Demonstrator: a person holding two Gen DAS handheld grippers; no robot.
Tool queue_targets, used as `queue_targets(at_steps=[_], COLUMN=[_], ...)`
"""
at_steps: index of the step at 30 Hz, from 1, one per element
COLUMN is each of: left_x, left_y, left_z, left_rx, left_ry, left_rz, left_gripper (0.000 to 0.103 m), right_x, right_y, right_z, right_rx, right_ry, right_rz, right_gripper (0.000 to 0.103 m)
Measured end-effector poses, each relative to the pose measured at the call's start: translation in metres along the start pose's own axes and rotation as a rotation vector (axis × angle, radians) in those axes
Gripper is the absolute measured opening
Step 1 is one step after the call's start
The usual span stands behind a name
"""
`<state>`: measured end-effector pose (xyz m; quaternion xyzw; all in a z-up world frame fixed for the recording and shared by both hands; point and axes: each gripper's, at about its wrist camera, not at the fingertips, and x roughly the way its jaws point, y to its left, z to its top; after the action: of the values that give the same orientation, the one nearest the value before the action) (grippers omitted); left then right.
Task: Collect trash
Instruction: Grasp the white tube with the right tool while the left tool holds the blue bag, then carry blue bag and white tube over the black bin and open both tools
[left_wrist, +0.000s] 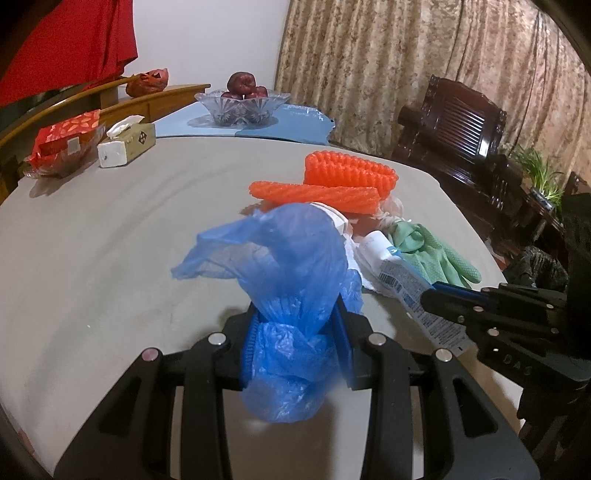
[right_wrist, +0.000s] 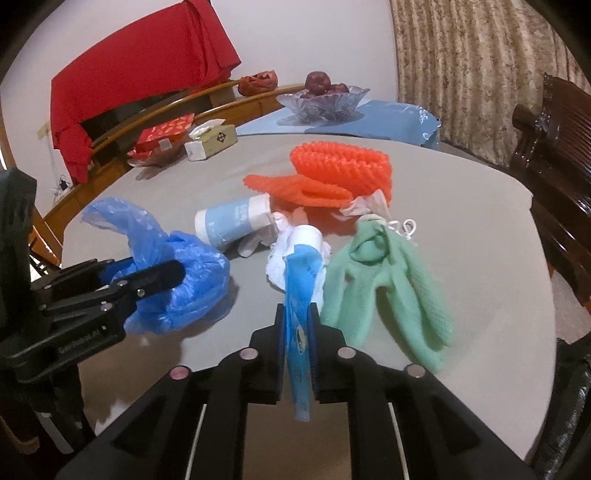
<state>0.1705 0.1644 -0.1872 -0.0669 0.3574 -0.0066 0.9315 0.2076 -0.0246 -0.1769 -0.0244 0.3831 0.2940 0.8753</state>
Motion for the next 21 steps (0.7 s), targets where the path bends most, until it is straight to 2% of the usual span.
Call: queue_targets(at_steps=[8, 10, 11, 21], left_x=[0.0, -0.001, -0.002, -0.019], left_y=[-0.005, -0.007, -0.007, -0.016], left_z=[0.001, 0.002, 0.002, 0.015], left_rx=[0.007, 0.011, 0.011, 0.029], left_ry=[0.005, 0.006, 0.004, -0.038], left_rz=[-0.008, -0.011, -0.012, -0.024], left_gripper=[0.034, 0.034, 0.034, 0.034], right_x=[0.012, 0.013, 0.012, -0.02], right_y=[-0.004, -0.003, -0.002, -0.002], right_z=[-0.003, -0.003, -0.003, 0.003], right_rx=[0.01, 0.004, -0.005, 0.019], right_ry=[0.038, 0.042, 0.043, -0.015], right_rz=[-0.058, -0.047, -0.042, -0.006], right_gripper=[0.011, 0.003, 0.002, 0.002])
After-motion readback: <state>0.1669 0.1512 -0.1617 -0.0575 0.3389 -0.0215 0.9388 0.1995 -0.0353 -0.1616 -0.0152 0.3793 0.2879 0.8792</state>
